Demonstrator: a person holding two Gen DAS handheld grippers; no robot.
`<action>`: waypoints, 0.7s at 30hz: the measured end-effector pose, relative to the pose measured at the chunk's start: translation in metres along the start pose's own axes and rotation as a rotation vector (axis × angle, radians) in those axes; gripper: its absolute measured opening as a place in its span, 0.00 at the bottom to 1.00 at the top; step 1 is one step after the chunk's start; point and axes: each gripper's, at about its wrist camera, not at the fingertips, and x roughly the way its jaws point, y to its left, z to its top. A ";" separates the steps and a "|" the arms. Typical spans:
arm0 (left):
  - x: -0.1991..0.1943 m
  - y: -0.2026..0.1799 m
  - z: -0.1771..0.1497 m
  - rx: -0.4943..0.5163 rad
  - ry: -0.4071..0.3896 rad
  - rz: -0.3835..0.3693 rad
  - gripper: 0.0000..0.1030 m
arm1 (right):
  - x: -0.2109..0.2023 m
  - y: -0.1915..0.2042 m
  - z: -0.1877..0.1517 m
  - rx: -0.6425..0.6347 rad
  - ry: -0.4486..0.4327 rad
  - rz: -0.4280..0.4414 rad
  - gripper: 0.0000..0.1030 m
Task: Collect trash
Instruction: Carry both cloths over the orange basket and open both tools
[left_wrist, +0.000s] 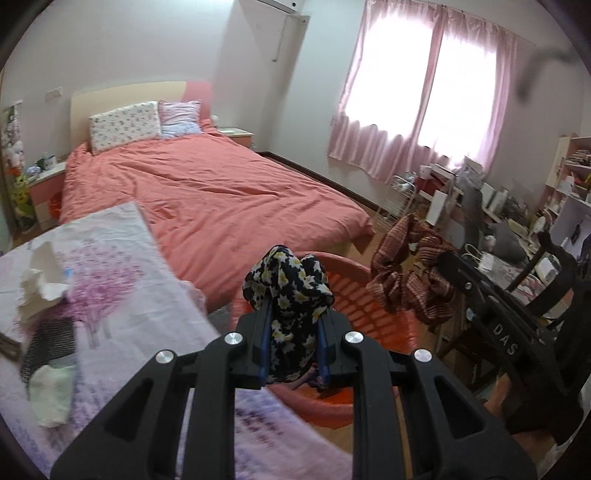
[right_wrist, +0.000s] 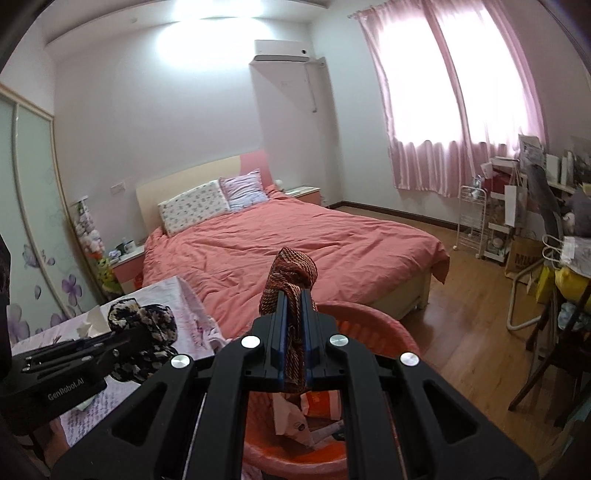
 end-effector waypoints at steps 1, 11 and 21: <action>0.006 -0.005 0.000 0.005 0.005 -0.010 0.20 | 0.000 -0.001 0.000 0.006 -0.001 -0.004 0.07; 0.049 -0.028 -0.003 0.026 0.062 -0.038 0.20 | 0.011 -0.019 -0.005 0.047 0.015 -0.026 0.07; 0.080 -0.028 -0.009 0.040 0.122 -0.005 0.36 | 0.031 -0.031 -0.008 0.094 0.083 -0.011 0.13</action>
